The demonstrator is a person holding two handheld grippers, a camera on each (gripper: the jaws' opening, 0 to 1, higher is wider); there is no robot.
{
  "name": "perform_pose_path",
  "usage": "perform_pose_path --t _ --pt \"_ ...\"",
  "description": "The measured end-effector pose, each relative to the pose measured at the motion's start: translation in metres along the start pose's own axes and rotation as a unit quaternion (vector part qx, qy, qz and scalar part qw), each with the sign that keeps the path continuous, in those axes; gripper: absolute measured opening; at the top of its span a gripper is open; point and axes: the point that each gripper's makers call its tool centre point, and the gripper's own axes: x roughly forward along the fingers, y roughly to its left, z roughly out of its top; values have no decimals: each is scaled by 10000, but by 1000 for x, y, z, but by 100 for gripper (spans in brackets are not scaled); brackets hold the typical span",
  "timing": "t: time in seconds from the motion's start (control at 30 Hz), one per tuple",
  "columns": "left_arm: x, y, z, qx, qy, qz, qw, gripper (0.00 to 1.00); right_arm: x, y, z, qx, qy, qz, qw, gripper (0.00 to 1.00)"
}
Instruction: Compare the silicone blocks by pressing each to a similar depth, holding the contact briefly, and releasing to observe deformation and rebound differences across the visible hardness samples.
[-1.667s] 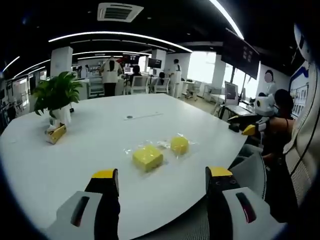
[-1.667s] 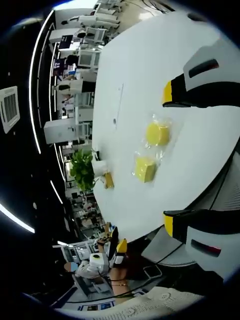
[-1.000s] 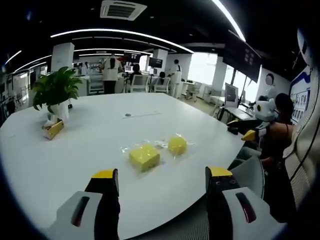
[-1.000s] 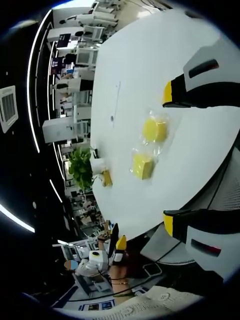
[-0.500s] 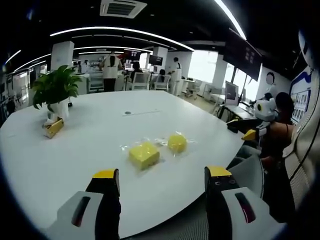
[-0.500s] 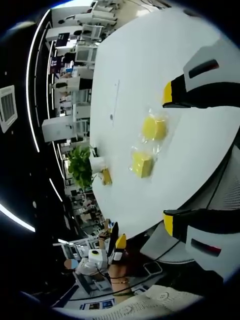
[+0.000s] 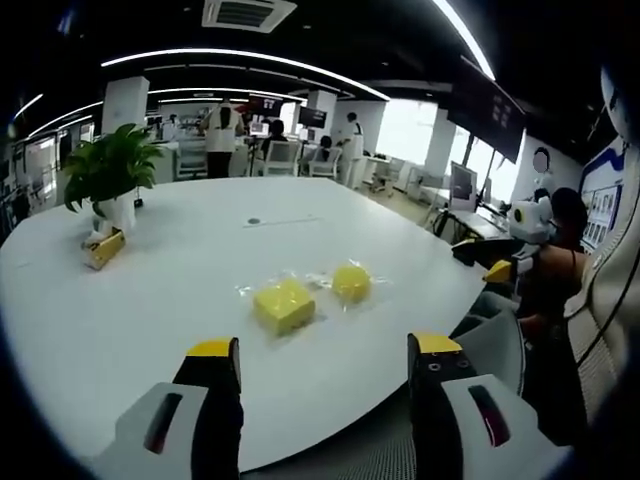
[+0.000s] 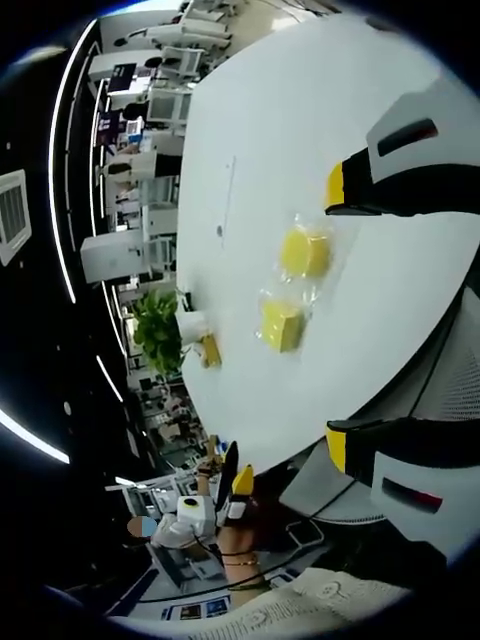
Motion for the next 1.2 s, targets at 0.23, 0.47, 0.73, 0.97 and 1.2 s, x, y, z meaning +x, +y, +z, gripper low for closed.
perform_pose_path --t 0.23,0.47,0.73,0.97,1.2 --pt "2 1 0 -49 -17 59 10000 66 0 -1 -1 7 63 43 10000 79" --pt "10 -2 3 -5 -17 48 10000 64 4 -6 -1 -20 155 103 9998 79" --pt "23 6 22 -425 -277 -12 9987 64 9 -11 3 -37 176 105 9998 80" --pt "41 34 37 -772 -424 105 9961 65 12 -13 -3 51 245 80 9997 80" --pt "68 55 33 -885 -272 91 9957 68 13 -20 -6 134 318 -39 9994 80"
